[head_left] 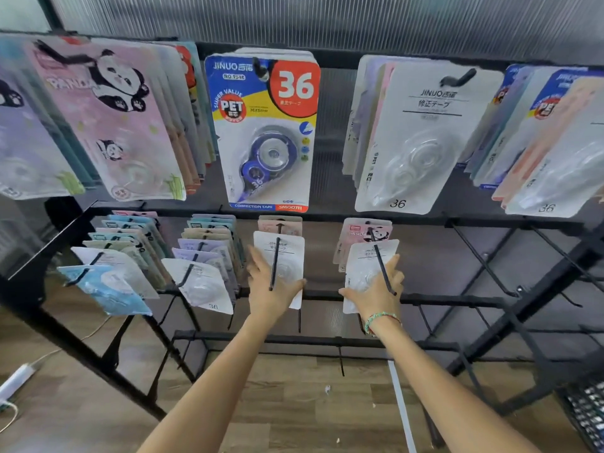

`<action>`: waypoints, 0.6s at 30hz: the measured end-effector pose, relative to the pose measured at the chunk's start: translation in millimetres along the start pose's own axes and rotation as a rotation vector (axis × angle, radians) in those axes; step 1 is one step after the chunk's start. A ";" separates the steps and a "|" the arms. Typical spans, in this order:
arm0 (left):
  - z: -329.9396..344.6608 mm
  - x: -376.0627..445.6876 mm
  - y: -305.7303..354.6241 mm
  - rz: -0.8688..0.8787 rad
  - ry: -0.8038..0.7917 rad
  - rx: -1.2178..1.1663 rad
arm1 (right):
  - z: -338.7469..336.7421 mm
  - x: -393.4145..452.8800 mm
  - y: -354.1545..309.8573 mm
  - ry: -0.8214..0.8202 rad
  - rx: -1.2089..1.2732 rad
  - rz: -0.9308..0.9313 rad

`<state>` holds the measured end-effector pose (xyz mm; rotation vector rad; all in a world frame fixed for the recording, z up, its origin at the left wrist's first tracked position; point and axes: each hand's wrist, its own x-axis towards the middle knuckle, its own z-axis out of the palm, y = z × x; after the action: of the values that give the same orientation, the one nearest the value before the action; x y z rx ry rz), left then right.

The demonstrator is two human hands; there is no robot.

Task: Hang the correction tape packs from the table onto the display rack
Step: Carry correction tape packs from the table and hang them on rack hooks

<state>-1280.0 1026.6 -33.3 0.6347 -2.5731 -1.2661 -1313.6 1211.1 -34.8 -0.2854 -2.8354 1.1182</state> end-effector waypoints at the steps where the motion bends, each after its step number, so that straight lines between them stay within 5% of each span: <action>1: 1.5 5.3 1.7 -0.002 0.003 0.014 | 1.2 4.8 -2.4 0.004 -0.011 -0.010; 18: 13.9 30.3 8.6 -0.016 0.076 0.120 | 16.8 32.5 -12.9 0.052 0.046 0.018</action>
<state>-1314.4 1027.0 -35.2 0.7135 -2.6009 -1.0759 -1349.7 1197.2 -38.0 -0.3330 -2.7636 1.1598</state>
